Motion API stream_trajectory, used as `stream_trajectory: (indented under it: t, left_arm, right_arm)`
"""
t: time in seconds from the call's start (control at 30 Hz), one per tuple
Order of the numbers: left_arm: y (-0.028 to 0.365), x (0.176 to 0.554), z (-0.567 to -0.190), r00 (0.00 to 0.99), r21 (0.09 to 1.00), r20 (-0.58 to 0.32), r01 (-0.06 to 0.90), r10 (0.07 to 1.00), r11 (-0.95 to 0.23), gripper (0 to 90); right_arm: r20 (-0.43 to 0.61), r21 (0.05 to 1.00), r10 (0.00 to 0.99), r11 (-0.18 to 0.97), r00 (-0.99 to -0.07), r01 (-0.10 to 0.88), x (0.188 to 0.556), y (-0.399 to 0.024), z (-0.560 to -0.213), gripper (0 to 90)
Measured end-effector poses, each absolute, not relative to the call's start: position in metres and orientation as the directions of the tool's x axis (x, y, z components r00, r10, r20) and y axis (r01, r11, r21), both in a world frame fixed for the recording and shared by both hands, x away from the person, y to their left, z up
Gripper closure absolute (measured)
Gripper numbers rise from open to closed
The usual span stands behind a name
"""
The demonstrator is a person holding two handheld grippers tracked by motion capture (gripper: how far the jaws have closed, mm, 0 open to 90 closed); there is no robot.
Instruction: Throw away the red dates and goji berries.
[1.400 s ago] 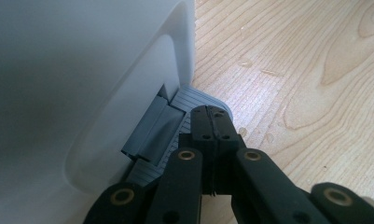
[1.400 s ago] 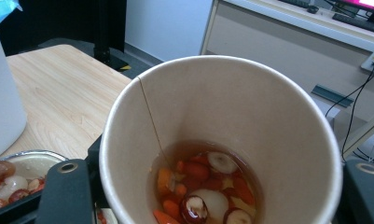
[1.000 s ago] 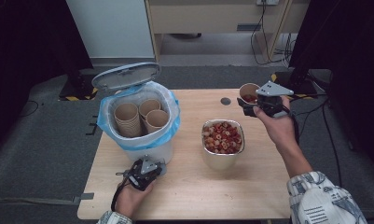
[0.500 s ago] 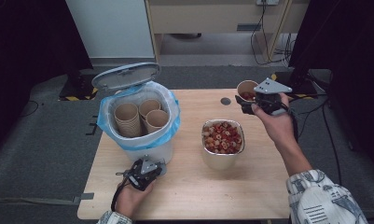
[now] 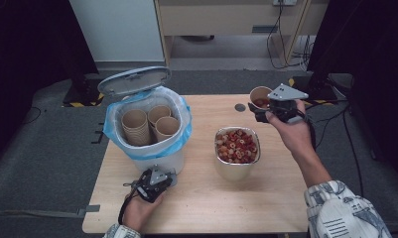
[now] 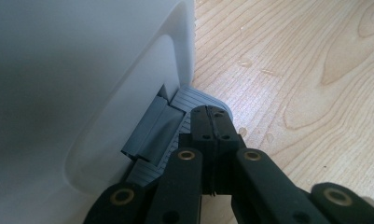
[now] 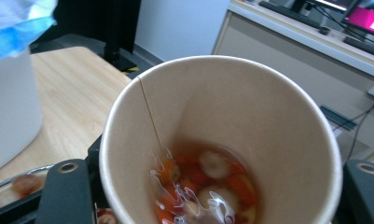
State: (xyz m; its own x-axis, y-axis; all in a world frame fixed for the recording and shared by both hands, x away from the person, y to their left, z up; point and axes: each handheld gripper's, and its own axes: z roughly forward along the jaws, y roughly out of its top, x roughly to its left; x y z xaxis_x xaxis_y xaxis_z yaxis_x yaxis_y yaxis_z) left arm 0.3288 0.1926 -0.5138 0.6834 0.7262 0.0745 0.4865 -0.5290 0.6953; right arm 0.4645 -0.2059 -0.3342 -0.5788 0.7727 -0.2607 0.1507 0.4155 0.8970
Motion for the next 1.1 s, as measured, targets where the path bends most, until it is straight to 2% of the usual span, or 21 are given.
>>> stream_trajectory:
  t: [0.17, 0.4, 0.8, 1.1]
  left_arm:
    - [0.193, 0.329, -0.514, 0.684, 0.695, 0.075, 0.486, 0.726, -0.529, 90.0]
    - [0.193, 0.329, -0.514, 0.684, 0.695, 0.074, 0.486, 0.726, -0.529, 90.0]
    - [0.193, 0.329, -0.514, 0.684, 0.695, 0.075, 0.486, 0.726, -0.53, 89.9]
    - [0.193, 0.329, -0.514, 0.683, 0.695, 0.075, 0.486, 0.726, -0.529, 89.9]
  right_arm:
    - [-0.266, 0.893, 0.779, 0.42, -0.568, 0.158, 0.464, -0.206, -0.334, 28.9]
    - [-0.309, 0.882, 0.754, 0.455, -0.579, 0.121, 0.459, -0.2, -0.332, 28.9]
    - [-0.515, 0.794, 0.66, 0.607, -0.547, -0.015, 0.451, -0.189, -0.327, 29.0]
    - [-0.611, 0.729, 0.582, 0.678, -0.537, -0.093, 0.446, -0.183, -0.325, 29.0]
